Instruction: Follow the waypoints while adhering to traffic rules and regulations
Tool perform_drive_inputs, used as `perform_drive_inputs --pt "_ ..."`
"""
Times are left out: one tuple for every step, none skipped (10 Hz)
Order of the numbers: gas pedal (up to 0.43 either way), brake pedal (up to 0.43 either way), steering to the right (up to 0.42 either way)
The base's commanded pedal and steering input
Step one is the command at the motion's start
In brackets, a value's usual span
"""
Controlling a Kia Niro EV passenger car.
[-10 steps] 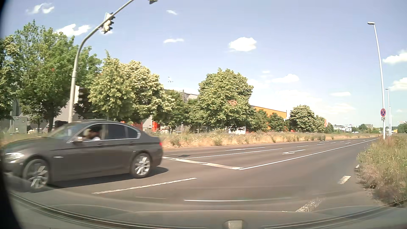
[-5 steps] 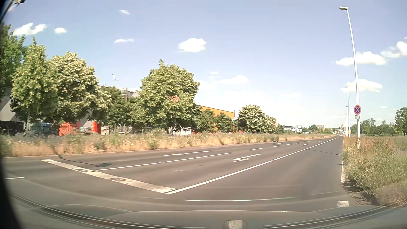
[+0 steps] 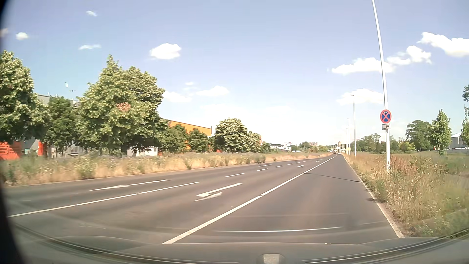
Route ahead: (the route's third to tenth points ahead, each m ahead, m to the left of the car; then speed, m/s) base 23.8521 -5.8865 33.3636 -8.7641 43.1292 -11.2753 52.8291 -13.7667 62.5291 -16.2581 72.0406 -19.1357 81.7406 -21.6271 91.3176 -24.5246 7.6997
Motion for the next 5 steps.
perform_drive_inputs --pt "0.260 0.030 0.195" --pt "0.260 0.030 0.187" --pt "0.260 0.030 0.176" --pt "0.268 0.030 0.167" --pt "0.280 0.030 0.157"
